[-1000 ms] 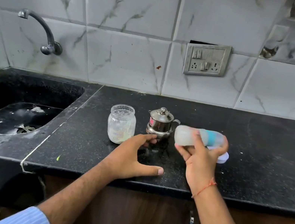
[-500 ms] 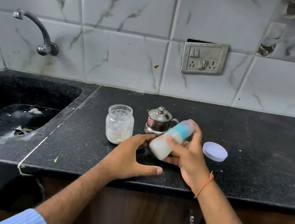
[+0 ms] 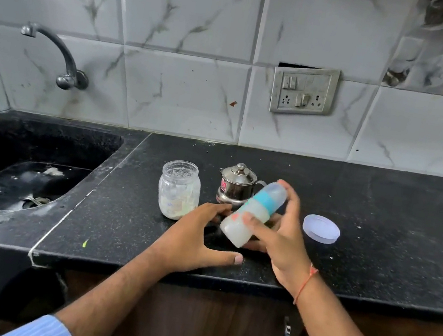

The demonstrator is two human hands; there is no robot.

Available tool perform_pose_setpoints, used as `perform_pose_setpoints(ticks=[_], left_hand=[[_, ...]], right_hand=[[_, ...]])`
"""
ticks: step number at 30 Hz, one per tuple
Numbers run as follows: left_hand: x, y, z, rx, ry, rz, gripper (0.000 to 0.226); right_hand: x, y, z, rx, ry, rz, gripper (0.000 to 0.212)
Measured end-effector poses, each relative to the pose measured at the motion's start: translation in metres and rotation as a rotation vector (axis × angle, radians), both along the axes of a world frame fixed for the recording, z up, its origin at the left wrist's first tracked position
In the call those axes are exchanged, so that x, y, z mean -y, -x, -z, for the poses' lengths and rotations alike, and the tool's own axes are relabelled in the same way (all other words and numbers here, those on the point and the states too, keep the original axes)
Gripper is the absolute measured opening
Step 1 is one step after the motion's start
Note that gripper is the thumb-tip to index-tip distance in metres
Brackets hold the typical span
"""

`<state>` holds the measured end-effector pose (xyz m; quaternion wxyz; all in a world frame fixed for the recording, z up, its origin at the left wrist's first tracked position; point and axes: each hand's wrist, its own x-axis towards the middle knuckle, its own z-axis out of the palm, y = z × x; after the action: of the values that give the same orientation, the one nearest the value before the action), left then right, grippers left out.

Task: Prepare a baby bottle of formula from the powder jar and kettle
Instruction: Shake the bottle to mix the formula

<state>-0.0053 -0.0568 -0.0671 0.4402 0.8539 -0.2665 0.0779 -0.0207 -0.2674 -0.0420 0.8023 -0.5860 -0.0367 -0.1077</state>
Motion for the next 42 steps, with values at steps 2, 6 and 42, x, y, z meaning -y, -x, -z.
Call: perform_pose_setpoints(ticks=[2,6,42], left_hand=[[0.0,-0.001,0.001,-0.001,0.0,-0.005,0.11],[0.0,0.0,0.001,-0.002,-0.015,-0.004,0.113],[0.001,0.0,-0.001,-0.049,-0.031,-0.015,0.111]], right_hand=[[0.004,-0.001,-0.001,0.003,-0.172,0.143,0.077],[0.005,0.0,-0.002,-0.021,-0.023,-0.042,0.077],[-0.002,0.001,0.0,-0.016,0.0,0.031,0.079]])
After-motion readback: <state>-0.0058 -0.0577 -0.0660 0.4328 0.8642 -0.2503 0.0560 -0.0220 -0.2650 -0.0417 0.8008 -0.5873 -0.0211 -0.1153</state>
